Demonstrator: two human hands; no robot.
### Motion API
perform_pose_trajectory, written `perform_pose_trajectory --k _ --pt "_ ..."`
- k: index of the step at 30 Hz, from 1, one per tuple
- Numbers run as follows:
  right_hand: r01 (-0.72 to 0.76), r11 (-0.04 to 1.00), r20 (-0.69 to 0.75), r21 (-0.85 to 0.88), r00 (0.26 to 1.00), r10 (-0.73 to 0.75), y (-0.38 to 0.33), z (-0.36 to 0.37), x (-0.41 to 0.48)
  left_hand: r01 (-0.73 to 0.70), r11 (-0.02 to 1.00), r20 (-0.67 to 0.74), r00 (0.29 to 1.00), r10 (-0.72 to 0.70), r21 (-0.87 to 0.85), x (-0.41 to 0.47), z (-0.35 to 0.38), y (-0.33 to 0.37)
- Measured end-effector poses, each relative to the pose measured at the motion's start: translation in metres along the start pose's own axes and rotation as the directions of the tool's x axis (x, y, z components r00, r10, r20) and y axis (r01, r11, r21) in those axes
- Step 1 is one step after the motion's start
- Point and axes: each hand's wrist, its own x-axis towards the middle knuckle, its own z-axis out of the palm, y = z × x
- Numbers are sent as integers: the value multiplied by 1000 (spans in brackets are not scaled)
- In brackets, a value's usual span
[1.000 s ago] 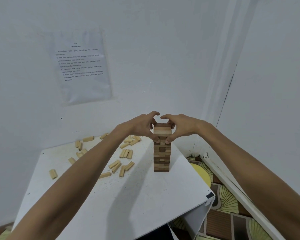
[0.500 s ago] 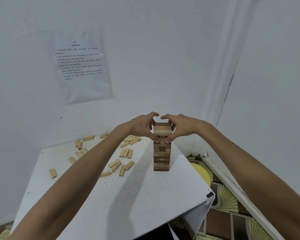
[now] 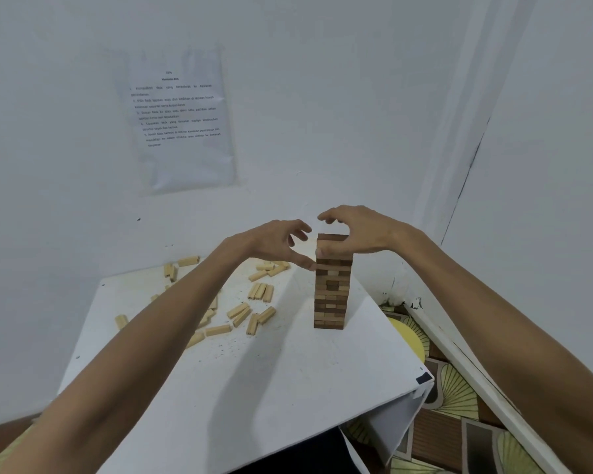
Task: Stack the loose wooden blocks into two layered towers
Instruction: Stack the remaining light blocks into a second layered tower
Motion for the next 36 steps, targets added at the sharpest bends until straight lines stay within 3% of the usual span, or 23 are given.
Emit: perform_pose_trajectory --k 8,22,36 --pt "134 989 -34 -57 990 -136 -58 14 8 128 991 -65 990 -126 29 -63 -14 -29" --pt "308 951 170 -21 939 -300 -138 122 29 373 928 -144 918 -370 -9 -196 39 -90" --pt "399 917 293 -19 879 -376 -179 230 65 642 767 -259 738 -623 -15 -256 99 -174"
